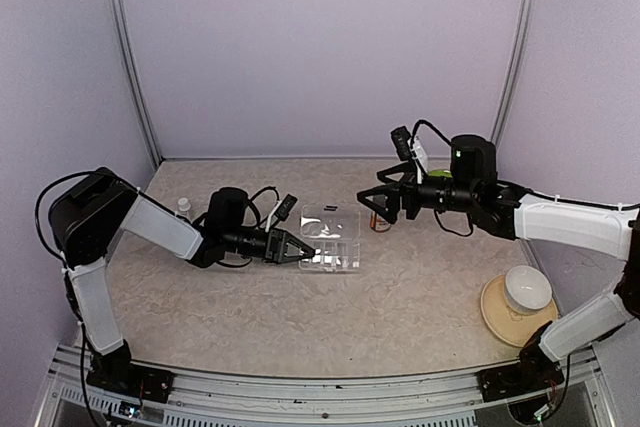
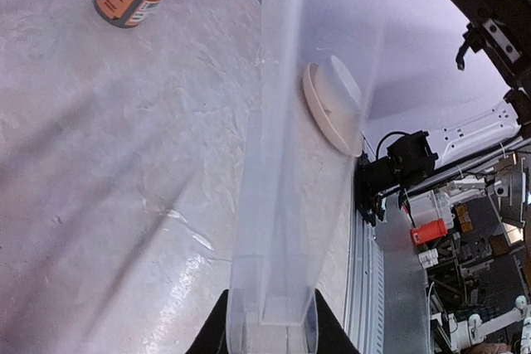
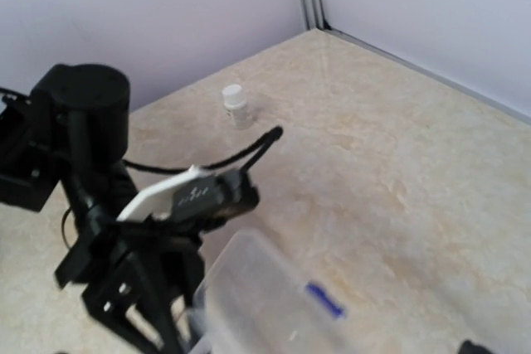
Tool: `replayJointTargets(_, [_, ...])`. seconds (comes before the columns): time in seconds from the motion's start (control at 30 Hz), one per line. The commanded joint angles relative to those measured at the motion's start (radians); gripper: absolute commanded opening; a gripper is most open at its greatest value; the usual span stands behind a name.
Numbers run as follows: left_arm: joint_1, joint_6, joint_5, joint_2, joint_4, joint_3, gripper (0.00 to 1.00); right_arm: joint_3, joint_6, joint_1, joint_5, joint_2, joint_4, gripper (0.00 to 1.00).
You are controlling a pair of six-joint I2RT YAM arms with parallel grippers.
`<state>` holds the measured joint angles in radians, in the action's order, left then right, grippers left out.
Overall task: Sort the pills into containers
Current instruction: Adjust the lid of the pill container on the pill container, then place the pill container at the center of the board.
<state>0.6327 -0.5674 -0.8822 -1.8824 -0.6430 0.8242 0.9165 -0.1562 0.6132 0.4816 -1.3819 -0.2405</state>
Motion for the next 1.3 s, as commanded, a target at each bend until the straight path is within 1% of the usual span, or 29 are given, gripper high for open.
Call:
replayJointTargets(0.0, [-0.033,-0.018,0.015,-0.057,0.030,0.066,0.22,-0.046,0.011,-0.007,-0.034,0.028,0.023,1.00])
replayJointTargets(0.2, [-0.067,-0.010,0.013,-0.113,0.110,0.150,0.23,-0.077,0.012,-0.007,-0.043,0.041,0.020,1.00])
replayJointTargets(0.4, [-0.077,-0.008,-0.001,-0.158,0.172,0.206,0.24,-0.091,0.014,-0.007,-0.046,0.047,0.022,1.00])
replayJointTargets(0.57, [-0.078,-0.010,-0.012,-0.188,0.222,0.239,0.26,-0.094,0.020,-0.007,-0.051,0.052,0.025,1.00])
replayJointTargets(0.73, [-0.078,-0.029,0.012,-0.193,0.242,0.253,0.28,-0.097,0.021,-0.007,-0.050,0.047,0.020,1.00])
replayJointTargets(0.9, [-0.073,-0.041,0.041,-0.188,0.246,0.241,0.37,-0.096,0.025,-0.007,-0.051,0.043,0.020,1.00])
replayJointTargets(1.0, [-0.070,-0.044,0.060,-0.180,0.244,0.226,0.47,-0.090,0.029,-0.007,-0.052,0.040,0.023,1.00])
replayJointTargets(1.13, [-0.068,-0.046,0.083,-0.172,0.236,0.202,0.57,-0.084,0.030,-0.008,-0.049,0.032,0.024,1.00])
replayJointTargets(1.27, [-0.065,-0.035,0.102,-0.158,0.247,0.181,0.63,-0.083,0.028,-0.007,-0.046,0.022,0.019,1.00])
